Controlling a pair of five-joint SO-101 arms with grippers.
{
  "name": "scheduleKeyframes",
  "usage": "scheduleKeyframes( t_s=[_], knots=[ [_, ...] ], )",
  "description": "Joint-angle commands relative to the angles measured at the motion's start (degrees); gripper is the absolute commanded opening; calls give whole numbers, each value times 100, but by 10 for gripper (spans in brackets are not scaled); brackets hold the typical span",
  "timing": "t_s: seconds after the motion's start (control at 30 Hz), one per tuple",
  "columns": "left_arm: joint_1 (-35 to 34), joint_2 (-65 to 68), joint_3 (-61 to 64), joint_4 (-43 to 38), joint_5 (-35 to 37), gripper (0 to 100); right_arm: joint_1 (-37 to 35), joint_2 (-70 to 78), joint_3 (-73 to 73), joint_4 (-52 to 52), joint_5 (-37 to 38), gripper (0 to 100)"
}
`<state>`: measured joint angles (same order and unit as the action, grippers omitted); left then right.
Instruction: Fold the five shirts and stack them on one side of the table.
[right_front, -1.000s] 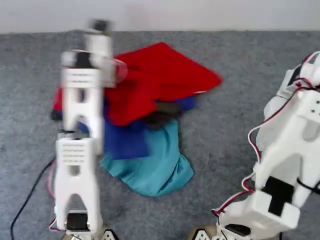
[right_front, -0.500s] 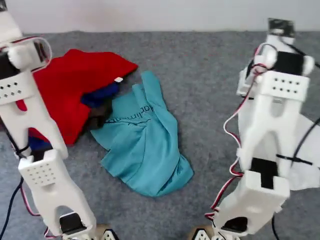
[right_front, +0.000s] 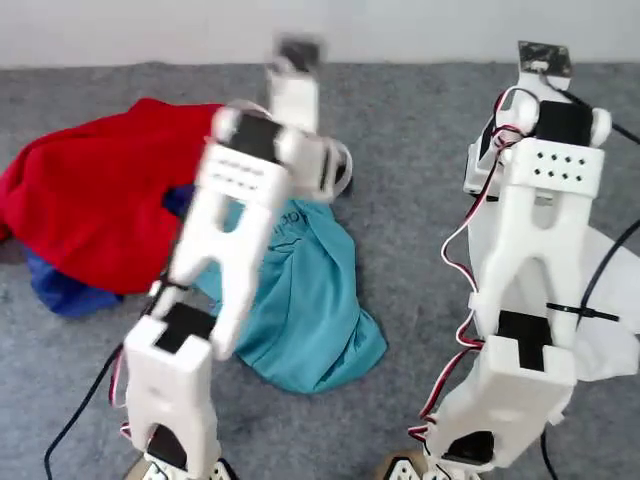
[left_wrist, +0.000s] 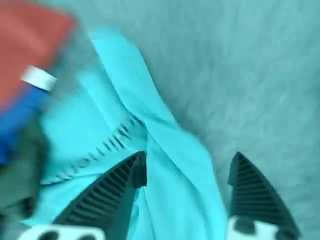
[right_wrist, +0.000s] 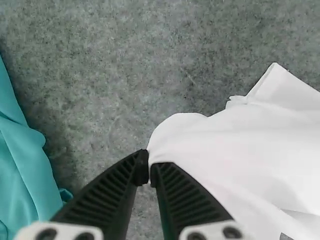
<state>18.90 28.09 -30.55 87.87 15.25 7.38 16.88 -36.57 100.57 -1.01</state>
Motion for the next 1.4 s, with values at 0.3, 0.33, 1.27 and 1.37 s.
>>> scheduleKeyframes(
  t_s=[0.3, 0.33, 1.27, 1.37],
  knots=[
    [-501, 1073, 180, -325, 35, 21, 57, -57, 0, 171, -114, 9],
    [-607, 1029, 66, -237, 35, 13, 57, -57, 0, 119, -114, 9],
    [-114, 1793, -356, 193, 1213, 294, 31, -48, 0, -57, -123, 9],
    [-97, 2338, -611, 123, 1187, 287, 22, -48, 0, -66, -123, 9]
  ],
)
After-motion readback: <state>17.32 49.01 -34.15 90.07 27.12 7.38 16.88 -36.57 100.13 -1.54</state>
